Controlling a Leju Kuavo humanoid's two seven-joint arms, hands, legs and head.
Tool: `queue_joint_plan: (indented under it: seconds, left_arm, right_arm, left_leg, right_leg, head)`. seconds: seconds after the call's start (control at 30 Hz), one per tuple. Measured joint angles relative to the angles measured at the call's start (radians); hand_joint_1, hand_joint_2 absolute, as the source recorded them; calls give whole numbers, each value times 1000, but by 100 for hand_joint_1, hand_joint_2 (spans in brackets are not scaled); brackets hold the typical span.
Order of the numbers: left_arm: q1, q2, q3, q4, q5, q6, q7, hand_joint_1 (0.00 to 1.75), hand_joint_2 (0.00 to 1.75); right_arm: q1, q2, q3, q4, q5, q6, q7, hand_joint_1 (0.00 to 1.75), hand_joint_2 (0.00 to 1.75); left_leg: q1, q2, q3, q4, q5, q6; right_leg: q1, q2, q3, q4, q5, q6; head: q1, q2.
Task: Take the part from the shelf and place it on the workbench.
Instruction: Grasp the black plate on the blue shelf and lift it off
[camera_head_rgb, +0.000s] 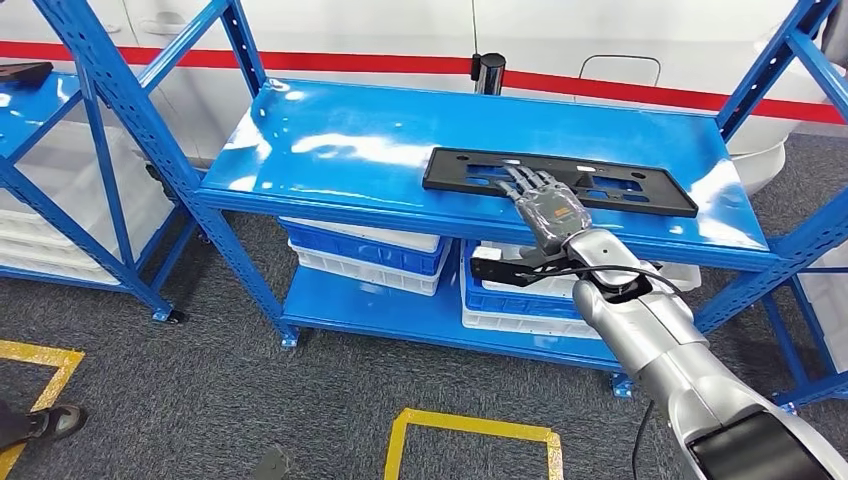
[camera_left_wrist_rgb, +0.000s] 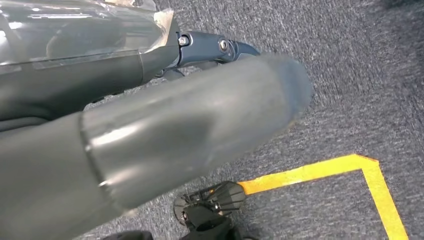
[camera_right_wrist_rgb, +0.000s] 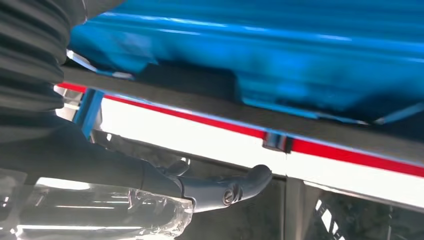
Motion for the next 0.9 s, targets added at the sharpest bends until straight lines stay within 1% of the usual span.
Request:
queue_joint_plan:
  seconds: [0.03, 0.1, 0.13, 0.17, 0.2, 0.23, 0.27, 0.3, 0.33, 0.37, 0.4, 0.47, 0.5, 0.53, 0.57, 0.6, 0.63, 0.67, 0.7, 0.73, 0.77, 0.83, 0.87, 0.9]
  left_arm:
    - [0, -1, 0, 0, 0, 0, 0, 0, 0]
    - [0, -2, 1, 0, -1, 0, 0, 0, 0]
    - [-1, 0, 1, 0, -1, 0, 0, 0, 0]
    - [-2, 1, 1, 0, -1, 0, 0, 0, 0]
    - [-3, 3, 2, 0, -2, 0, 0, 0, 0]
    - [-3, 4, 2, 0, -2, 0, 0, 0, 0]
    - [-4, 4, 2, 0, -3, 0, 0, 0, 0]
    - [-4, 3, 2, 0, -3, 0, 0, 0, 0]
    - [-4, 3, 2, 0, -4, 0, 0, 0, 0]
    - [-6, 3, 2, 0, -4, 0, 0, 0, 0]
    - [-7, 3, 2, 0, -5, 0, 0, 0, 0]
    - [-8, 2, 2, 0, -5, 0, 0, 0, 0]
    - [-8, 2, 2, 0, -6, 0, 0, 0, 0]
    - [-8, 2, 2, 0, -6, 0, 0, 0, 0]
    - [-8, 2, 2, 0, -7, 0, 0, 0, 0]
    - [-8, 2, 2, 0, -7, -1, 0, 0, 0]
    - [-8, 4, 2, 0, -8, -1, -2, 0, 0]
    - [-8, 5, 2, 0, -9, -2, -7, 0, 0]
    - [-8, 7, 2, 0, -10, -1, -19, 0, 0]
    - [-8, 9, 3, 0, -10, 2, -38, 0, 0]
    - [-8, 8, 5, 0, -10, 9, -62, 0, 0]
    - [-8, 5, 11, -1, -11, 35, -113, 0, 0]
    - [-8, 2, 14, -1, -12, 51, -133, 0, 0]
    - [-9, 0, 17, -1, -13, 63, -147, 0, 0]
  right_arm:
    - [0, -2, 0, 1, 0, 0, 1, 0, 175]
    - [0, -3, 0, 1, 1, 0, 4, 0, 175]
    - [1, -4, 0, 2, 2, 0, 6, 0, 175]
    - [0, -5, 0, 2, 3, 0, 7, 0, 175]
    - [1, -6, 0, 3, 5, 0, 9, 0, 175]
    - [2, -7, 0, 4, 7, 0, 12, 0, 175]
    - [1, -8, 0, 4, 8, 0, 13, 0, 175]
    - [1, -8, -1, 3, 9, 0, 14, 0, 175]
    - [-1, -8, -2, 2, 9, 0, 15, 0, 175]
    - [-5, -8, -3, 0, 9, 0, 15, 0, 175]
    - [-7, -8, -4, -1, 9, 0, 16, 0, 175]
    - [-9, -8, -4, -2, 9, 0, 16, 0, 175]
    - [-8, -7, -4, -2, 9, 1, 16, 0, 175]
    - [-6, -7, -4, -2, 10, 1, 16, 0, 175]
    - [-6, -7, -4, -2, 10, 1, 16, 0, 175]
    - [-6, -6, -4, -3, 11, 2, 16, 0, 175]
    - [-6, -6, -4, -3, 13, 4, 17, 0, 175]
    - [-6, -5, -4, -4, 14, 6, 18, 0, 175]
    - [-6, -5, -4, -5, 15, 8, 20, 0, 175]
    - [-6, -6, -4, -7, 16, 10, 22, 0, 175]
    - [-6, -7, -4, -10, 16, 11, 23, 0, 175]
    - [-4, -13, -8, -24, 14, 11, 26, 0, 175]
    - [-5, -18, -10, -30, 13, 11, 27, 0, 175]
    - [-6, -23, -13, -35, 13, 10, 27, 34, 175]
  left_leg:
    - [6, -1, 5, 1, -5, -7]
    - [17, -2, 16, 8, -18, -26]
    - [20, -3, 19, 13, -26, -37]
    - [20, -3, 17, 20, -33, -46]
    - [19, -3, 12, 27, -40, -54]
    - [19, -3, 7, 34, -46, -61]
    - [20, -2, 3, 38, -51, -67]
    - [22, -1, 2, 43, -54, -71]
    - [25, 1, -4, 59, -58, -74]
    - [26, 3, -22, 91, -67, -76]
    - [27, 4, -54, 146, -81, -78]
    - [25, 4, -151, 284, -123, -79]
    - [23, 5, -195, 333, -133, -76]
    - [20, 4, -225, 350, -123, -69]
    - [14, 4, -235, 330, -92, -57]
    - [4, 4, -226, 277, -45, -40]
    - [-8, 4, -206, 208, 8, -17]
    - [-21, 4, -186, 147, 45, 4]
    - [-32, 3, -171, 104, 67, 20]
    - [-39, 3, -163, 83, 75, 29]
    - [-43, 2, -160, 76, 73, 31]
    - [-39, 5, -145, 53, 84, 30]
    - [-36, 6, -136, 39, 89, 29]
    - [-32, 7, -128, 27, 93, 28]
  right_leg:
    - [-8, -1, 5, -37, 29, 15]
    - [-23, -4, 44, -161, 102, 46]
    - [-27, -4, 58, -208, 123, 56]
    - [-26, -4, 64, -235, 124, 51]
    - [-25, -3, 65, -241, 120, 37]
    - [-22, -1, 62, -236, 110, 18]
    - [-20, -1, 62, -232, 106, -4]
    - [-21, 1, 64, -227, 109, -16]
    - [-20, 3, 67, -225, 106, -24]
    - [-19, 5, 73, -227, 103, -31]
    - [-16, 7, 78, -228, 100, -37]
    - [-8, 7, 87, -229, 91, -49]
    - [-2, 8, 92, -229, 86, -54]
    - [4, 8, 98, -229, 81, -58]
    - [10, 9, 106, -229, 75, -61]
    - [17, 9, 115, -231, 71, -64]
    - [20, 9, 125, -233, 67, -66]
    - [25, 10, 132, -237, 64, -67]
    - [28, 11, 137, -240, 62, -67]
    - [28, 12, 139, -242, 60, -65]
    - [31, 12, 140, -245, 58, -62]
    - [32, 9, 138, -242, 52, -57]
    - [33, 7, 129, -225, 41, -56]
    - [33, 4, 110, -187, 24, -56]
  head:
    - [0, 0]
    - [1, 0]
    - [2, 0]
    - [6, 0]
    - [6, 0]
    - [6, 0]
    - [3, 0]
    - [-2, 0]
    - [-4, 0]
    - [-6, 0]
    - [-8, 0]
    - [-10, 0]
    - [-10, 0]
    - [-10, 0]
    - [-10, 0]
    - [-10, 0]
    - [-9, 0]
    - [-8, 0]
    - [-6, 0]
    - [-5, 0]
    - [-4, 0]
    - [-5, 0]
    - [-4, 0]
    - [-4, 0]
